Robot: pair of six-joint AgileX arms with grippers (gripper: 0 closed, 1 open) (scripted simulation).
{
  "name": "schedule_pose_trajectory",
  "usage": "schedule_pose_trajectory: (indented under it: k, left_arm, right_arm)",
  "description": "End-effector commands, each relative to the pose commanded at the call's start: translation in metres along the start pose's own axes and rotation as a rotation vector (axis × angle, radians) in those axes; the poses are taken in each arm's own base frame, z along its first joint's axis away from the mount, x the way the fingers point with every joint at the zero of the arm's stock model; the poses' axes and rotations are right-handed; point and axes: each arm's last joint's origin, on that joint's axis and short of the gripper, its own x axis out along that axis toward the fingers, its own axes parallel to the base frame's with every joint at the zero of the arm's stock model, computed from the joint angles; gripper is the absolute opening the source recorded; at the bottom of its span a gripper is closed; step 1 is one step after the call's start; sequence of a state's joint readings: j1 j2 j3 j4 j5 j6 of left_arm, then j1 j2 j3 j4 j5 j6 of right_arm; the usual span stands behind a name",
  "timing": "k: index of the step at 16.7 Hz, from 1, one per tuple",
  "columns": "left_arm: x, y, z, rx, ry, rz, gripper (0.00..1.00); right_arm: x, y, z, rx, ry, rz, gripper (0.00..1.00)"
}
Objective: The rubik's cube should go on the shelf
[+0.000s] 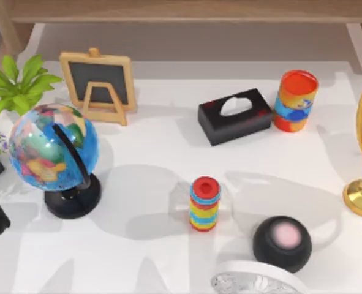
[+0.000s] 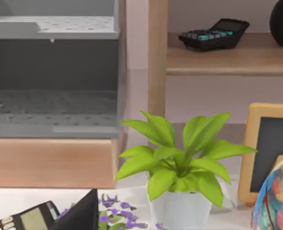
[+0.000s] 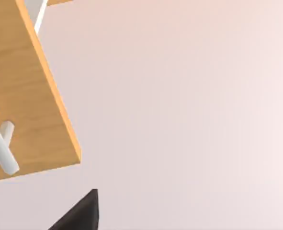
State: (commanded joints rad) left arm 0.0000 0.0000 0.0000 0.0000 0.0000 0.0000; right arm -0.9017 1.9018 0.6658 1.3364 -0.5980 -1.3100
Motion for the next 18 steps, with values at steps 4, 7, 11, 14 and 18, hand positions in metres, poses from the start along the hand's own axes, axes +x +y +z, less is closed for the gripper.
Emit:
schedule_pose_trajectory:
  k: [4, 7, 11, 14, 18]
  left_arm:
    - [0.000, 0.000, 0.000, 0.000, 0.000, 0.000, 1.00]
    - [0.000, 0.000, 0.000, 0.000, 0.000, 0.000, 1.00]
    - [0.000, 0.000, 0.000, 0.000, 0.000, 0.000, 1.00]
    - [0.000, 0.000, 0.000, 0.000, 0.000, 0.000, 1.00]
    - [0.000, 0.000, 0.000, 0.000, 0.000, 0.000, 1.00]
  right_arm:
    - [0.046, -0.078, -0.021, 0.273, 0.114, -0.049, 1.00]
    - [0.088, -0.130, -0.008, 0.552, 0.176, -0.001, 1.00]
    - [0.138, -0.164, 0.040, 0.925, 0.315, 0.196, 1.00]
    - [0.168, -0.159, 0.085, 1.132, 0.489, 0.399, 1.00]
    - [0.191, -0.125, 0.129, 1.253, 0.797, 0.643, 1.00]
